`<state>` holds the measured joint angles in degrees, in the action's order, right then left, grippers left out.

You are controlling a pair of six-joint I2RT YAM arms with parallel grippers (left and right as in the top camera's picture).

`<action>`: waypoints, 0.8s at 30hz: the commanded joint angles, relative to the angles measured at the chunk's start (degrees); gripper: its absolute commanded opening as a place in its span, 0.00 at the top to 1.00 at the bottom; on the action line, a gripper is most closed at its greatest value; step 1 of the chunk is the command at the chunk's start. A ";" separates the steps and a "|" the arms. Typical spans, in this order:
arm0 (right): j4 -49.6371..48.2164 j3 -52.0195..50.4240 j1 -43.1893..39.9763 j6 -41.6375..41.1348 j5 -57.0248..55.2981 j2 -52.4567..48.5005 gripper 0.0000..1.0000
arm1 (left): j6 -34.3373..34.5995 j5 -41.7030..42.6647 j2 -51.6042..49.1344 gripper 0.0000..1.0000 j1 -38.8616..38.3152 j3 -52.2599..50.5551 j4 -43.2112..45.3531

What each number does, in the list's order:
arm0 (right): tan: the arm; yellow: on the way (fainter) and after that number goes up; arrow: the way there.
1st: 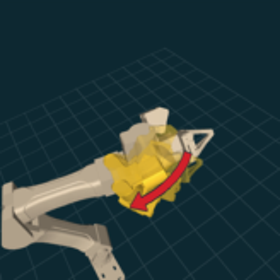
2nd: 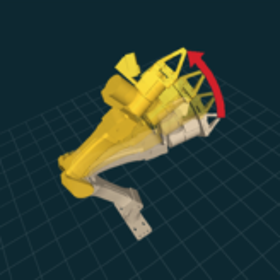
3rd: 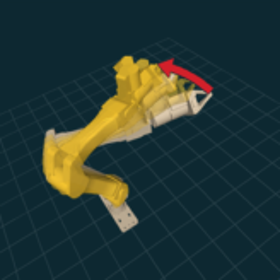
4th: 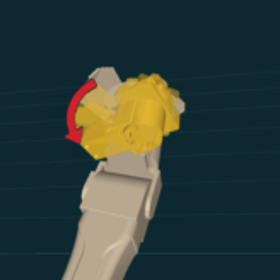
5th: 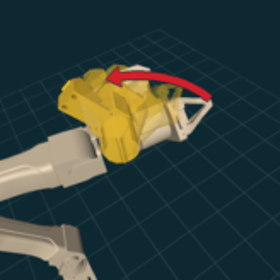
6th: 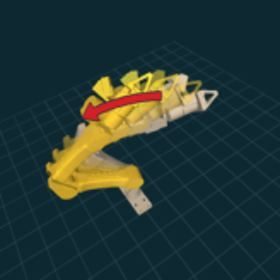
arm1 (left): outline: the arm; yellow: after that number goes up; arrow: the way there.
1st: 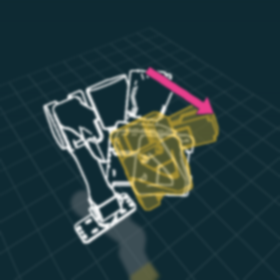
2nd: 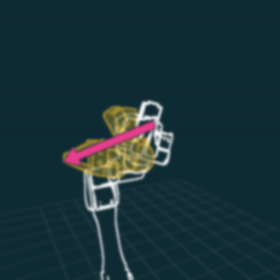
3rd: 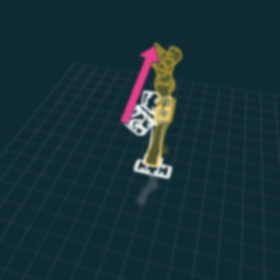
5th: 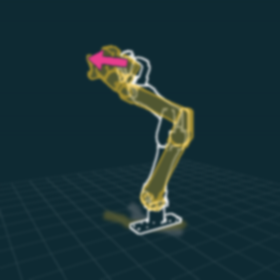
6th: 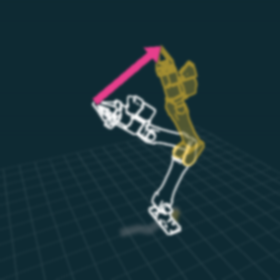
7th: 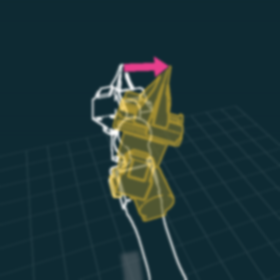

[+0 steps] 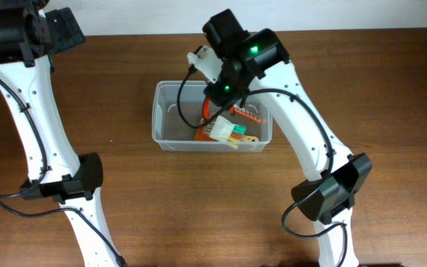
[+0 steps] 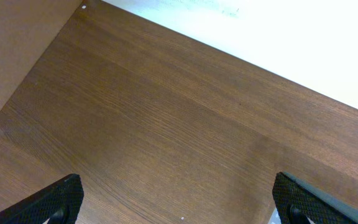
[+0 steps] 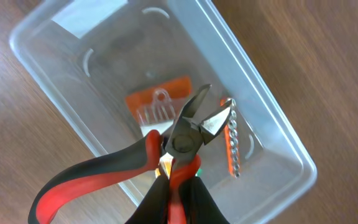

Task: Pack container
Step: 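Carry the pliers left over the container and lower them in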

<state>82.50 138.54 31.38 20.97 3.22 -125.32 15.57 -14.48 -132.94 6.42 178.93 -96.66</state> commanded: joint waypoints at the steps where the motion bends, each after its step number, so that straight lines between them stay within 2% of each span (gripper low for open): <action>1: -0.57 1.14 1.68 -0.28 1.79 -2.67 0.90 | -0.68 -0.96 1.62 0.01 0.35 0.04 0.00; 18: -5.73 1.11 2.69 -0.48 5.86 -10.78 0.90 | -0.68 -0.96 1.62 0.01 0.35 0.04 0.00; 20: -6.67 1.11 2.69 -0.48 5.86 -11.23 0.84 | -0.68 -0.96 1.62 0.01 0.35 0.04 0.00; 24: -7.78 1.11 2.69 -0.48 5.86 -11.96 0.83 | -0.68 -0.96 1.62 0.01 0.35 0.04 0.00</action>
<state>75.00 138.54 33.65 20.80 7.97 -135.98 15.57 -14.48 -132.94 6.42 178.93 -96.66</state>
